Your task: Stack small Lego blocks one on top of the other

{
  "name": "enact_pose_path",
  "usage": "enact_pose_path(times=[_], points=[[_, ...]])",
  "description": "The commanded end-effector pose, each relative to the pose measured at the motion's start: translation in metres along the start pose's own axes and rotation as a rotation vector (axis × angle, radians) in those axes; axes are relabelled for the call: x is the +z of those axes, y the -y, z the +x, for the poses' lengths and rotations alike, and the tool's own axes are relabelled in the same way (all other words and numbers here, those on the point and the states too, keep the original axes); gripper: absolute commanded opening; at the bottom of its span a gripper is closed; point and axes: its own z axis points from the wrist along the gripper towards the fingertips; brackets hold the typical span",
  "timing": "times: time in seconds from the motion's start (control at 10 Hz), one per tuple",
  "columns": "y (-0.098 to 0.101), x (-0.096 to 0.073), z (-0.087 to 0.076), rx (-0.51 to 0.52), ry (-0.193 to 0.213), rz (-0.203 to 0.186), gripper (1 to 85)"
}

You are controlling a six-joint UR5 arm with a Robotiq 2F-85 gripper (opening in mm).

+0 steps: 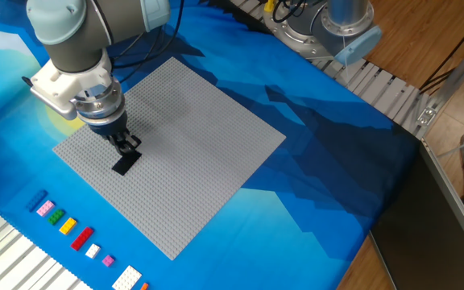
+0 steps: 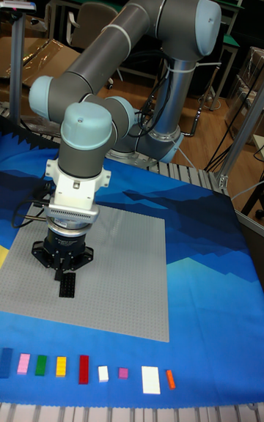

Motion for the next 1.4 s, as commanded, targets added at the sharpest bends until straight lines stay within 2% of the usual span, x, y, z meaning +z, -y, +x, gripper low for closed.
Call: enact_pose_path(times=[0.0,0.2,0.7,0.9,1.1,1.3], points=[[-0.006,-0.001,0.002,0.016,-0.006,-0.02,1.0],[-0.008,-0.001,0.002,0.022,-0.007,-0.028,1.0],[-0.001,-0.003,0.005,0.012,-0.02,-0.004,1.0],[-0.002,-0.008,0.007,0.018,-0.042,-0.002,1.0],[-0.015,-0.009,0.006,0.041,-0.045,-0.047,1.0],[-0.021,-0.006,0.006,0.049,-0.036,-0.055,1.0]])
